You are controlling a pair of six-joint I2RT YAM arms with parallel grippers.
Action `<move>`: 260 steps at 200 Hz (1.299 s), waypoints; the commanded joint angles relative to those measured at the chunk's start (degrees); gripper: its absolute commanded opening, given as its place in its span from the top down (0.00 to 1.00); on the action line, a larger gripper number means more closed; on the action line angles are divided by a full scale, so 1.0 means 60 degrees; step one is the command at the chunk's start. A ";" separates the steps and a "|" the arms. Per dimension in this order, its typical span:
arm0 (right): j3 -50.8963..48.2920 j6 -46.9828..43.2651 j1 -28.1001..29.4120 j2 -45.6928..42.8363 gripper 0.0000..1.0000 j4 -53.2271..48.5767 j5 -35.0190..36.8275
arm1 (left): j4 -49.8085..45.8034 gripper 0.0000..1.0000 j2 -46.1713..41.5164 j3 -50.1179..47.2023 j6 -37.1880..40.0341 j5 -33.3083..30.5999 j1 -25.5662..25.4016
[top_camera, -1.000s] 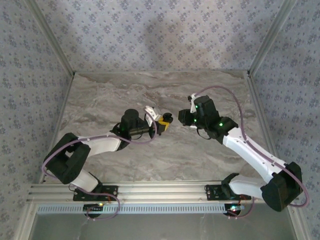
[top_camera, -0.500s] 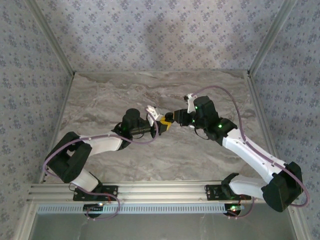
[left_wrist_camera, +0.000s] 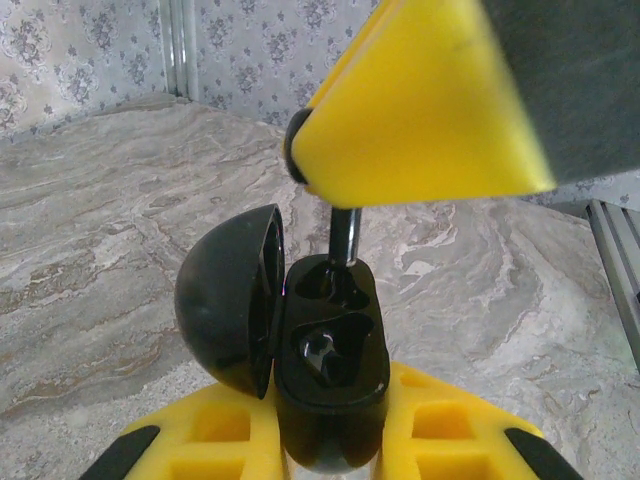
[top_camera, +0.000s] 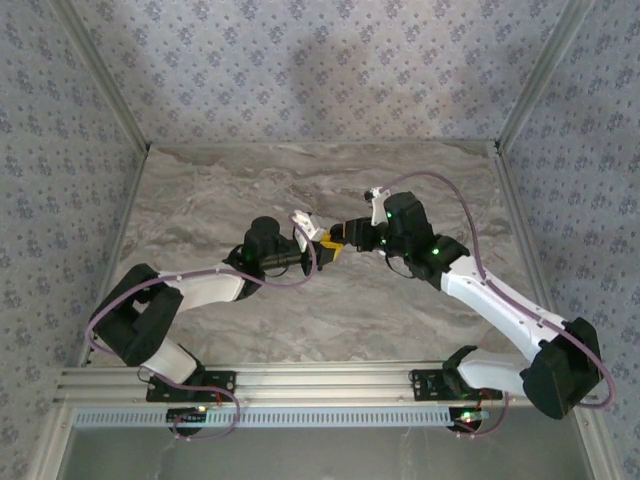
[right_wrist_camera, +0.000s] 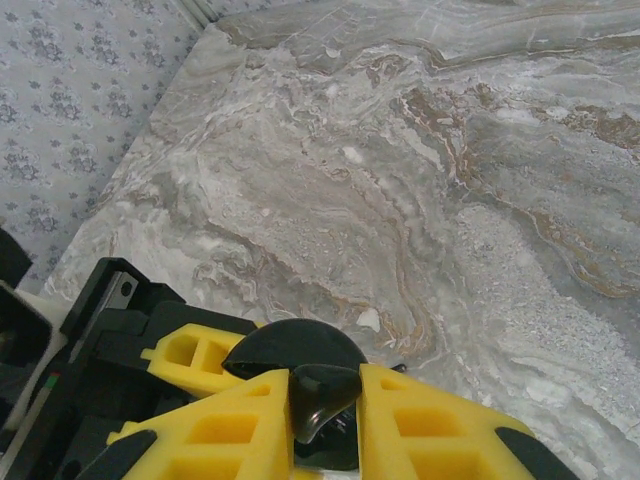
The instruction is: Insert the wireless bluetooth earbuds into the charging case
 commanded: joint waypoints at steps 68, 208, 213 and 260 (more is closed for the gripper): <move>-0.0010 -0.0280 0.0139 0.0231 0.78 -0.0003 -0.0100 | 0.0357 0.92 -0.0563 0.0374 -0.0109 0.0140 -0.0091; 0.0303 -0.0488 0.0369 0.0669 0.76 -0.0141 -0.0980 | 0.0184 0.92 -0.0813 0.0369 -0.0022 -0.0066 -0.0090; 0.0317 -0.0483 0.0393 0.0683 0.76 -0.0129 -0.0995 | 0.0182 0.92 -0.0808 0.0369 -0.0010 -0.0066 -0.0096; 0.0371 -0.0387 0.0384 0.0634 0.72 -0.0267 -0.0852 | 0.0182 0.92 -0.0835 0.0355 0.0005 -0.0064 -0.0091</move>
